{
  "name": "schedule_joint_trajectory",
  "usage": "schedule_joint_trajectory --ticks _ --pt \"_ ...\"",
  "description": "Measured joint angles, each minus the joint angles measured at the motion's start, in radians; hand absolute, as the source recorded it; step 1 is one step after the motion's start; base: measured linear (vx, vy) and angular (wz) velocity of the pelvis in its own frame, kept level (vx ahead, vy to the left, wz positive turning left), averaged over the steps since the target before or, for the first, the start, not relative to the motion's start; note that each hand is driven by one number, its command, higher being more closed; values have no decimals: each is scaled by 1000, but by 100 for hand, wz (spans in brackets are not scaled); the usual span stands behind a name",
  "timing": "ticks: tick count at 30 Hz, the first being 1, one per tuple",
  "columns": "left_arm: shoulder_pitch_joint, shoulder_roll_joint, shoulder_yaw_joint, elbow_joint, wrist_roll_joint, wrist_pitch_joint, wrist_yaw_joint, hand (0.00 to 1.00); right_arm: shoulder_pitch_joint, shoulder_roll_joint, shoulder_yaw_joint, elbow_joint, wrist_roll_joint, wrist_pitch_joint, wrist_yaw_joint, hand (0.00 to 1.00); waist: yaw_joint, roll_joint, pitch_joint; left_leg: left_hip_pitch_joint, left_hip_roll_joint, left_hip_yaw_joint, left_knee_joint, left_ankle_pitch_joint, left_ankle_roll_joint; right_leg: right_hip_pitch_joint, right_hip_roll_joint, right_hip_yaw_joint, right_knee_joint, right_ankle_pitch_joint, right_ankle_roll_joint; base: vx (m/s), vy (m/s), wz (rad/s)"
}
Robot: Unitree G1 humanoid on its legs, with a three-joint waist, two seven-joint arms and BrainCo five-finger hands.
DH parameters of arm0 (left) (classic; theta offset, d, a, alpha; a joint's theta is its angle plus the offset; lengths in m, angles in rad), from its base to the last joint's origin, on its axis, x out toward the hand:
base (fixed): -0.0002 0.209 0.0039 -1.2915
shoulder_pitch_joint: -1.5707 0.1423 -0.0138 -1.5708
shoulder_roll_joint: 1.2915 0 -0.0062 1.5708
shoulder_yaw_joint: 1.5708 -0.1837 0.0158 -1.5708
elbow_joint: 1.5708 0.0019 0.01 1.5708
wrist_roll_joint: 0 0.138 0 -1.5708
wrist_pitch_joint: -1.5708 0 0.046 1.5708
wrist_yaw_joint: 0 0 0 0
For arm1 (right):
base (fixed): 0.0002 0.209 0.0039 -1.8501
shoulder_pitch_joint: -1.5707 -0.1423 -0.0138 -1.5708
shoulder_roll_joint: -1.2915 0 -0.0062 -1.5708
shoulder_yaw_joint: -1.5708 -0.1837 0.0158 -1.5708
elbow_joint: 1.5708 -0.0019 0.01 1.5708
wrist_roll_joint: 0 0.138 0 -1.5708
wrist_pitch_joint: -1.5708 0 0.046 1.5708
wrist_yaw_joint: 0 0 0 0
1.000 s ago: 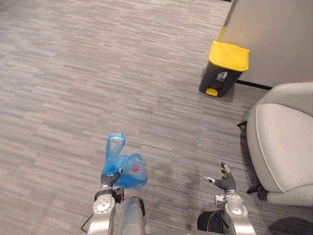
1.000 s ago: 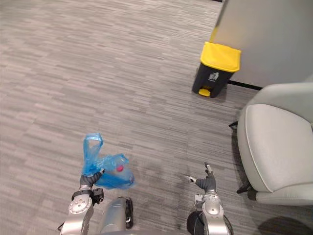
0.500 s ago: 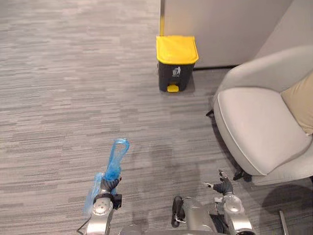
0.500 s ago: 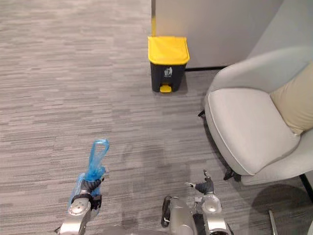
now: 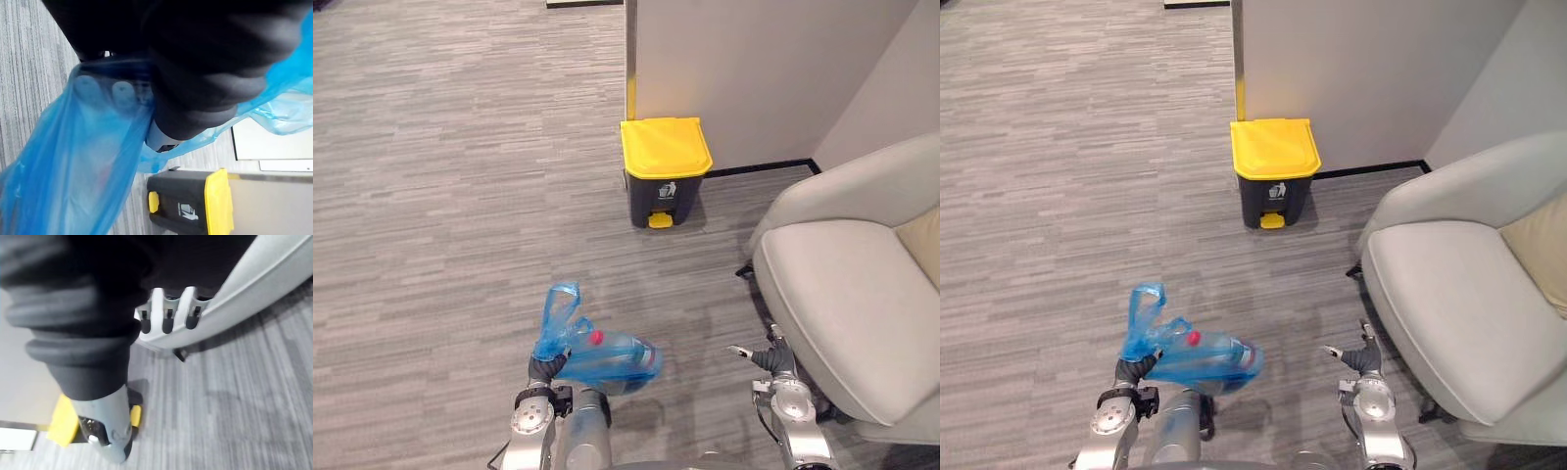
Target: Gather rubbish on tea table into small bin, then transfer packed bag to large trash can.
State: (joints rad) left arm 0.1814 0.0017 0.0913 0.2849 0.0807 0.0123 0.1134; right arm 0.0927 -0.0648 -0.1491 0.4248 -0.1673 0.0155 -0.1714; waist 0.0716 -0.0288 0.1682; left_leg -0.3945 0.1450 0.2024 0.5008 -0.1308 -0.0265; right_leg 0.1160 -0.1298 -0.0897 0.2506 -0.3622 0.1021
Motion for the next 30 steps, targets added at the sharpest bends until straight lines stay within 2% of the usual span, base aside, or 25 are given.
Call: schedule_joint_trajectory --ticks 1,3,4,5,6,7,8,9,11,12,13,14,15,16,17,20,22,23,24,25,26,27,28,29,30 --pt "-1 1 -1 -3 0 0 0 100 1 0 1 2 0 0 0 0 0 -3 1 1 -12 1 16 -16 12 2 -3 7 -10 14 -2 443 230 9" --pt "7 3 -4 -6 0 0 1 100 -19 1 1 5 -1 -5 0 0 1 -7 -1 23 -28 37 60 -98 33 14 -40 43 26 27 15 421 216 -11" --pt "8 3 -4 -6 0 0 1 100 -20 1 2 6 -1 -5 0 0 1 -7 -1 25 -29 39 60 -100 33 14 -41 44 30 28 16 366 174 -46" --pt "35 13 -27 -5 0 3 1 100 -27 4 2 22 -4 -7 0 0 -3 -11 -1 92 -42 69 37 -141 35 -44 -67 75 205 50 56 378 142 -47" --pt "43 24 -44 -6 -1 3 2 100 -23 5 3 23 -6 -7 0 0 -3 -13 -1 143 -54 87 1 -153 38 -124 -88 82 392 110 115 382 117 -51" --pt "43 36 -51 -6 -1 3 2 100 -17 8 4 32 -11 -6 1 0 -7 -15 0 180 -58 93 -25 -163 45 -181 -96 92 510 146 124 386 49 -23" --pt "42 42 -57 -8 -1 3 4 100 -7 15 4 37 -19 -4 1 0 -13 -15 1 227 -59 95 -51 -175 47 -245 -97 87 630 118 95 310 3 -10" --pt "43 49 -52 -11 -1 3 8 100 -3 20 5 37 -24 -3 1 0 -20 -14 1 255 -58 95 -66 -180 48 -277 -94 75 674 104 71 473 -63 1" --pt "43 75 -41 -21 -2 3 24 100 -1 24 13 37 -36 -1 2 0 -41 -8 4 358 -39 102 -127 -190 19 -400 -70 11 725 56 -10 440 -114 1" --pt "39 82 -39 -24 -5 2 25 100 -7 23 13 37 -37 -1 2 0 -46 1 9 394 -19 104 -145 -196 2 -468 -51 -21 695 44 -31 409 -164 0" --pt "38 85 -35 -24 -9 1 26 100 -12 22 17 37 -37 -1 2 0 -56 3 9 416 -5 102 -156 -202 -13 -527 -35 -47 634 45 -35 413 -181 10" --pt "35 89 -29 -15 -10 -1 25 100 -18 18 31 50 -37 -4 2 0 -58 -5 8 437 -2 98 -166 -203 -20 -564 -15 -58 523 66 -41 444 -213 16" --pt "32 103 -18 0 -11 -2 25 100 -19 16 36 74 -37 -7 2 0 -61 -40 -5 458 -17 87 -177 -207 -43 -555 -1 -57 345 157 -53 464 -206 16" --pt "8 84 -14 52 -11 4 23 100 -24 -11 34 130 -38 -5 0 0 -62 -8 -1 480 5 19 -189 -219 -65 -525 34 -66 279 263 -113 529 -214 0" --pt "3 73 -9 63 -11 3 24 100 -34 -24 30 150 -38 -3 1 0 -53 12 -10 469 17 -26 -203 -199 -62 -518 59 -68 250 256 -123 408 -150 -9" --pt "-14 58 -3 68 -11 2 23 100 -38 -35 0 148 -37 3 0 0 -72 29 -3 479 26 -71 -195 -124 -91 -478 58 -104 249 200 -129 384 -148 22" --pt "-9 38 -2 68 -11 2 21 100 0 -29 2 126 -35 5 0 0 -75 39 5 451 56 -105 -33 -97 -109 -378 65 -147 214 178 -134 346 -127 49" --pt "-1 14 -3 58 -11 2 18 100 33 -21 8 74 -32 5 1 0 -65 43 7 383 86 -114 169 -18 -97 -298 79 -161 159 175 -138 296 -59 17" --pt "5 0 -5 56 -11 2 16 100 48 -15 11 33 -26 1 0 0 -48 38 8 323 104 -112 315 25 -100 -246 82 -162 117 170 -143 279 -20 7" --pt "6 -5 -10 56 -11 2 15 100 49 -11 10 17 -23 -1 0 0 -42 41 9 283 120 -112 380 2 -93 -226 83 -166 98 165 -145 230 35 6" --pt "7 -14 -12 42 -11 2 6 100 44 -5 5 -1 -16 -5 -1 0 -38 41 9 195 136 -93 456 -59 -74 -198 82 -173 74 158 -146 203 67 13" --pt "7 -21 -12 22 -11 2 -3 100 43 -4 3 -17 -3 -5 -1 0 -28 35 13 140 136 -68 449 -96 -48 -180 75 -173 62 150 -144 195 80 12" --pt "7 -23 -12 14 -11 2 -3 100 40 -4 2 -21 1 -6 -1 0 -25 33 14 119 135 -54 428 -112 -37 -172 71 -174 59 147 -138 239 159 6" --pt "7 -22 -11 3 -11 2 -3 100 36 -3 1 -20 1 -6 -1 0 -19 32 14 79 124 -21 333 -126 -16 -156 57 -176 64 135 -110 205 169 7" --pt "7 -21 -11 2 -11 2 -3 100 34 -1 2 -20 2 -5 -2 0 -18 32 14 75 115 -9 275 -126 -15 -151 48 -176 68 128 -99 266 248 10"
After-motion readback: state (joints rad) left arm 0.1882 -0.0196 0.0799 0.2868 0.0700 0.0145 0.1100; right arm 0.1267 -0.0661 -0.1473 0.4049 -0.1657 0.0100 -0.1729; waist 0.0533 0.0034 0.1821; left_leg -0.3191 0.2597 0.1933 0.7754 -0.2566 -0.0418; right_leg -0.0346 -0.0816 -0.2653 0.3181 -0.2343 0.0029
